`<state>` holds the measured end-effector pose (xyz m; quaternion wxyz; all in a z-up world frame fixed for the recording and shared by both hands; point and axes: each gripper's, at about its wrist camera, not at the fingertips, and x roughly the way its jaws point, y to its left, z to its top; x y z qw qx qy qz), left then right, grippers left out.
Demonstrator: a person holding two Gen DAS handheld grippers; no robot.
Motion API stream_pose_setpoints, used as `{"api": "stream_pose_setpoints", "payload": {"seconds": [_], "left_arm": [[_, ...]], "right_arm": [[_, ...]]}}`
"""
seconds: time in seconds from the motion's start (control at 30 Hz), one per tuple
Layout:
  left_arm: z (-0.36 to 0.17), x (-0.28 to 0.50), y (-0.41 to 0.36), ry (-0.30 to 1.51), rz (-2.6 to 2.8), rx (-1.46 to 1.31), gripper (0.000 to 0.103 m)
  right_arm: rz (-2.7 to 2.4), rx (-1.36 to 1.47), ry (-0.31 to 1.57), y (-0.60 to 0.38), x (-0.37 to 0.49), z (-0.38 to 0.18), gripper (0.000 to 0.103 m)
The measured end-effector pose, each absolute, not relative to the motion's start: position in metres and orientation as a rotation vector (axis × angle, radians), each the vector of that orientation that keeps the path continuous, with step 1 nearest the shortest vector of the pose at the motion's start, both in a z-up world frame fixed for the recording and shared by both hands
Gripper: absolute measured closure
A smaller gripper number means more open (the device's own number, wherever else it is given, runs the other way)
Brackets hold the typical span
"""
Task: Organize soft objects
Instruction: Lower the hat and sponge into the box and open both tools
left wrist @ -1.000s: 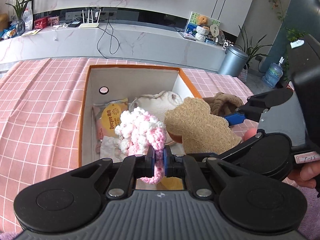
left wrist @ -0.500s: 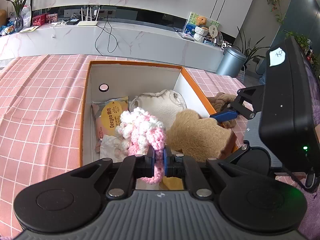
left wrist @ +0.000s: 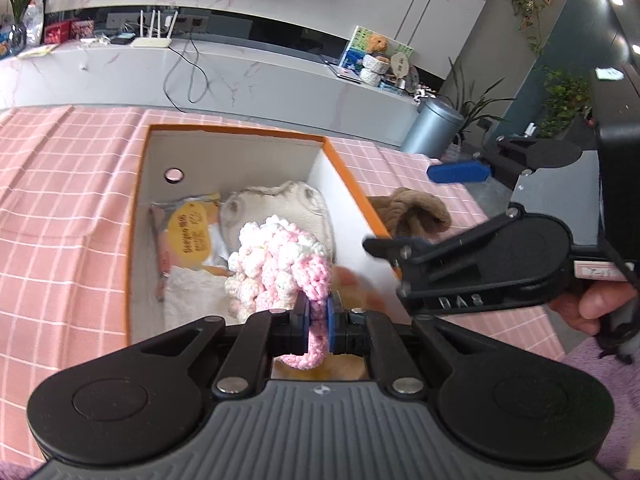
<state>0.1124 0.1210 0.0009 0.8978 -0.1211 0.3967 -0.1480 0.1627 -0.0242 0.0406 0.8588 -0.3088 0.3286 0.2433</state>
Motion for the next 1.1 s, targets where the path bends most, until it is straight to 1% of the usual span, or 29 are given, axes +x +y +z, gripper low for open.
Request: {"api": "stream_pose_setpoints", "payload": {"seconds": [0.1, 0.17, 0.27, 0.43, 0.57, 0.77, 0.87, 0.97, 1.0, 1.07, 1.1], "left_arm": [[0.001, 0.112, 0.111, 0.831, -0.332, -0.25, 0.094], [-0.002, 0.113, 0.104, 0.85, -0.358, -0.246, 0.094], [-0.011, 0.118, 0.097, 0.901, -0.382, -0.278, 0.094], [-0.032, 0.126, 0.085, 0.95, -0.376, -0.273, 0.094], [-0.039, 0.133, 0.08, 0.969, -0.355, -0.265, 0.094], [-0.047, 0.137, 0.102, 1.003, -0.296, -0.371, 0.093], [-0.056, 0.139, 0.108, 1.04, -0.255, -0.367, 0.092], [-0.064, 0.141, 0.103, 1.082, -0.235, -0.327, 0.086], [-0.065, 0.141, 0.1, 1.088, -0.233, -0.314, 0.082], [-0.065, 0.139, 0.096, 1.076, -0.224, -0.288, 0.079], [-0.063, 0.137, 0.094, 1.073, -0.219, -0.272, 0.074]], "right_arm": [[0.466, -0.569, 0.672, -0.038, 0.159, 0.041, 0.022], [0.461, -0.478, 0.694, -0.048, 0.159, 0.041, 0.035], [0.454, -0.394, 0.718, -0.059, 0.155, 0.036, 0.039], [0.453, -0.31, 0.749, -0.066, 0.148, 0.023, 0.039], [0.446, -0.274, 0.78, -0.07, 0.147, 0.014, 0.039], [0.426, -0.215, 0.801, -0.081, 0.145, 0.006, 0.039], [0.41, -0.199, 0.817, -0.087, 0.146, 0.002, 0.039], [0.403, -0.185, 0.824, -0.091, 0.147, 0.001, 0.039], [0.403, -0.183, 0.824, -0.092, 0.147, 0.001, 0.039], [0.398, -0.182, 0.825, -0.095, 0.147, 0.002, 0.038], [0.396, -0.181, 0.826, -0.096, 0.146, 0.002, 0.038]]}}
